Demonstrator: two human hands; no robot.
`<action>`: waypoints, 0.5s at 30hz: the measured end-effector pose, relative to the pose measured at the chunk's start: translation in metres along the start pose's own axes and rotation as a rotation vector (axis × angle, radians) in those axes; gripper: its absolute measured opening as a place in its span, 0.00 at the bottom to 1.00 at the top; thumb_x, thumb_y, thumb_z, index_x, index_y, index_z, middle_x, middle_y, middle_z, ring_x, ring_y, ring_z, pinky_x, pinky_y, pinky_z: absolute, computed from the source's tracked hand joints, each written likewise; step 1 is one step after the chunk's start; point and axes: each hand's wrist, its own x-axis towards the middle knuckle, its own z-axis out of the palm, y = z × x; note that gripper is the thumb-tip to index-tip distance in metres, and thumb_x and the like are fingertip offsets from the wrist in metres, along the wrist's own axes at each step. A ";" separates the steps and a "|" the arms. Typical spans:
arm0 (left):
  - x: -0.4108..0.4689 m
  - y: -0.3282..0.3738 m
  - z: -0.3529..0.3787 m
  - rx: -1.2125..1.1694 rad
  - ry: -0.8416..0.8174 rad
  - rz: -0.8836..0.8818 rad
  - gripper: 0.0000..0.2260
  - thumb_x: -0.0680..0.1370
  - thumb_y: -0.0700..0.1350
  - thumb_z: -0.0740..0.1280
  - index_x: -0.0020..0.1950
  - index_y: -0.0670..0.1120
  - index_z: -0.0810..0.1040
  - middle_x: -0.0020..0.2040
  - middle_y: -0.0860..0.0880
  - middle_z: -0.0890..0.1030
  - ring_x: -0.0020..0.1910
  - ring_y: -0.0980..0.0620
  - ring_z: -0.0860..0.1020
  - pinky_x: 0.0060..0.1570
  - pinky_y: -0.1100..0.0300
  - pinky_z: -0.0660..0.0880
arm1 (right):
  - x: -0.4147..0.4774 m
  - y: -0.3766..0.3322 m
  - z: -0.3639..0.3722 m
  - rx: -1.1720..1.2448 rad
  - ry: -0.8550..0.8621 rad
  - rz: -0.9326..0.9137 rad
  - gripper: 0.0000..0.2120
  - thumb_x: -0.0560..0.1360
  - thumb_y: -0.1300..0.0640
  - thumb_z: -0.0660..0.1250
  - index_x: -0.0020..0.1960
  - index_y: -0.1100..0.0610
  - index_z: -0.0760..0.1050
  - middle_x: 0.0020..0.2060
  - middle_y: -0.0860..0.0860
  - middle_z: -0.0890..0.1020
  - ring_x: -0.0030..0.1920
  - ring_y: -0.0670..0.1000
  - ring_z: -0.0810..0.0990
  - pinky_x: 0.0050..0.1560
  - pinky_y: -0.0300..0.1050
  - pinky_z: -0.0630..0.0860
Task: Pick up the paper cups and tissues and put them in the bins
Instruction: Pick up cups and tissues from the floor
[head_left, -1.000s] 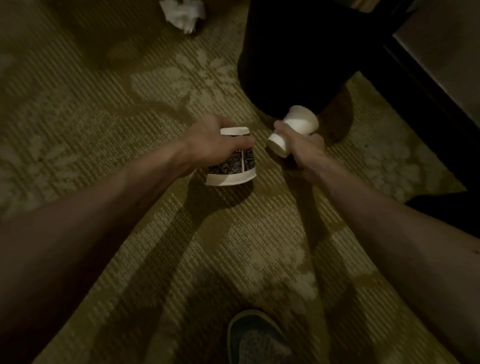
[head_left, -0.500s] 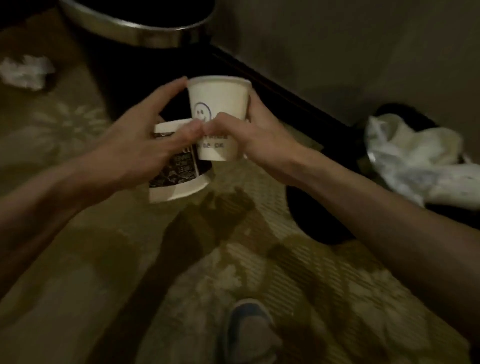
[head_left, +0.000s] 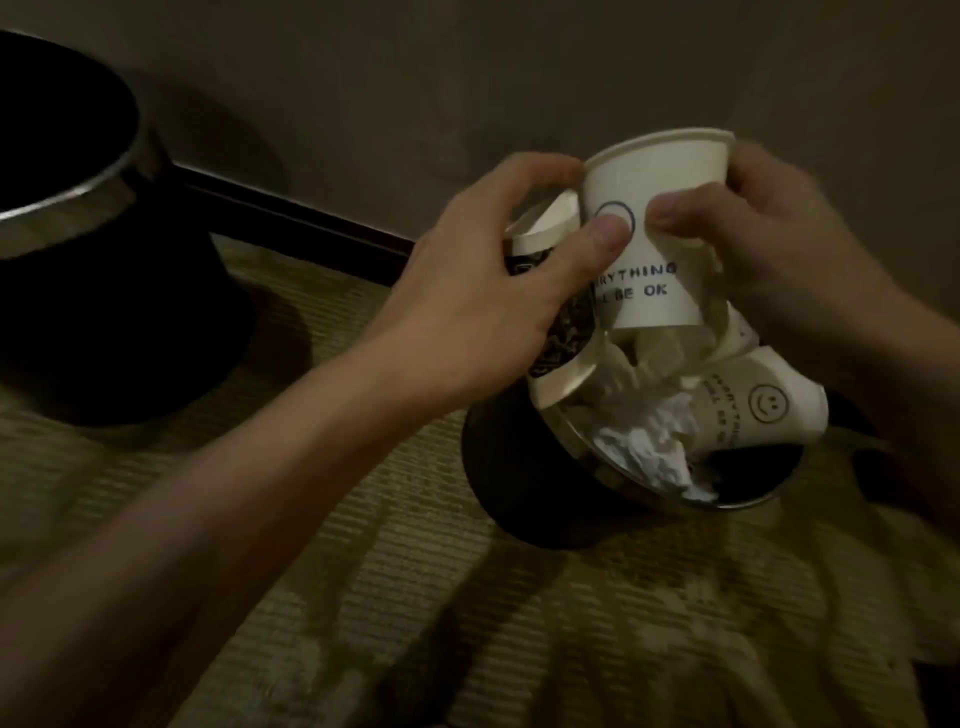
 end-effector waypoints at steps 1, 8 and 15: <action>0.006 -0.004 0.012 0.012 -0.016 -0.010 0.18 0.76 0.61 0.68 0.65 0.61 0.74 0.45 0.61 0.79 0.48 0.61 0.81 0.45 0.60 0.80 | 0.001 0.011 -0.008 -0.070 0.020 0.017 0.19 0.72 0.45 0.68 0.61 0.48 0.72 0.50 0.45 0.80 0.44 0.41 0.83 0.34 0.36 0.78; 0.010 -0.029 0.049 0.166 -0.102 -0.051 0.25 0.74 0.62 0.70 0.69 0.61 0.71 0.50 0.61 0.78 0.50 0.61 0.79 0.45 0.62 0.79 | -0.003 0.054 -0.021 -0.483 0.019 -0.035 0.22 0.69 0.37 0.66 0.58 0.41 0.63 0.47 0.36 0.73 0.45 0.38 0.75 0.37 0.36 0.70; 0.000 -0.031 0.057 0.685 -0.086 0.192 0.32 0.77 0.69 0.53 0.76 0.53 0.64 0.70 0.52 0.69 0.66 0.54 0.63 0.57 0.55 0.65 | -0.019 0.075 -0.026 -0.612 -0.114 -0.071 0.42 0.68 0.23 0.56 0.74 0.46 0.54 0.64 0.49 0.73 0.58 0.48 0.75 0.49 0.43 0.74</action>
